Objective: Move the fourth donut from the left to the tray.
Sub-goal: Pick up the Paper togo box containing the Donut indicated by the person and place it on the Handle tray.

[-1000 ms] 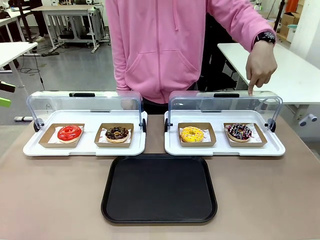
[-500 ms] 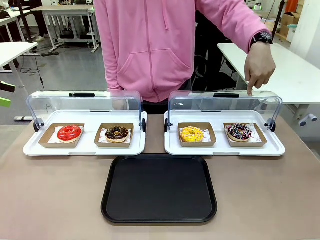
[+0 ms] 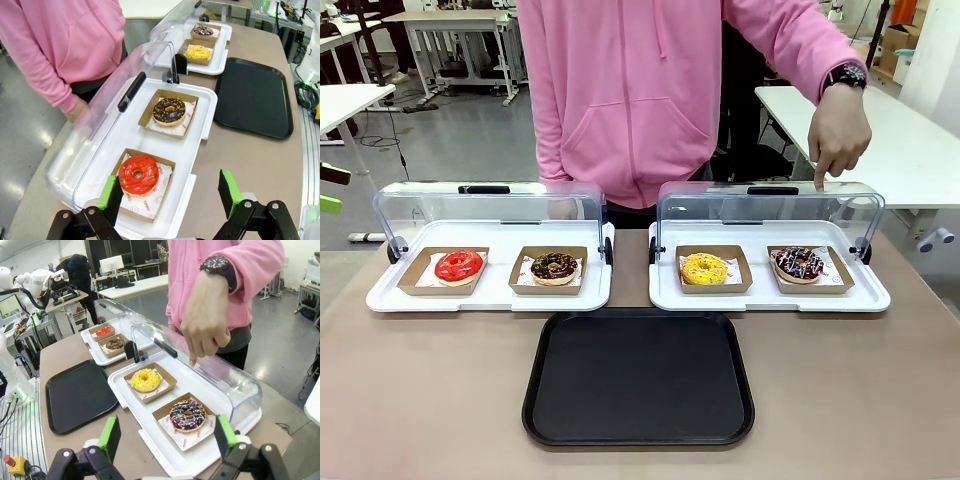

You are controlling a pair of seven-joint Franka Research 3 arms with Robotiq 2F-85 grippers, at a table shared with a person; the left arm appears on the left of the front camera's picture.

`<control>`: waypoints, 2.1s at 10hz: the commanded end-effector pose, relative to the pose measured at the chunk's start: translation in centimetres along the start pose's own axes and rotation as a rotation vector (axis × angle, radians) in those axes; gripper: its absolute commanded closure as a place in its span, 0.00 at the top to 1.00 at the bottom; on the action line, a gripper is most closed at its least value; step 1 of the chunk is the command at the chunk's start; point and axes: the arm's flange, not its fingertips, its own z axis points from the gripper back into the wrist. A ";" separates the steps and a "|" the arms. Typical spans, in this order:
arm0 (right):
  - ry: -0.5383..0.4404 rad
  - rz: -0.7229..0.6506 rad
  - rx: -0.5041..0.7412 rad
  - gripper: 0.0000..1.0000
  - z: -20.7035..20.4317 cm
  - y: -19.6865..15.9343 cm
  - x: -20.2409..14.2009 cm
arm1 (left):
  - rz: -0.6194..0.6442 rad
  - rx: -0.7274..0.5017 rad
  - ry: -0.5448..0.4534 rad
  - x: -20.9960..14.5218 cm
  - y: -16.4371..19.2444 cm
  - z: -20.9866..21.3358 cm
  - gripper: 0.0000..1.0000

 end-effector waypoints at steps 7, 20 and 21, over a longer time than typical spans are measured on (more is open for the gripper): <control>0.471 0.481 0.195 1.00 -10.2 4.2 5.0 | 0.007 -0.005 0.009 0.3 0.0 0.2 1.00; 0.896 0.731 0.062 1.00 -19.0 5.3 -0.8 | 0.007 -0.005 0.009 0.3 0.0 0.2 1.00; 0.903 0.718 0.042 1.00 -19.2 5.4 -1.2 | 0.007 -0.005 0.009 0.3 0.0 0.2 1.00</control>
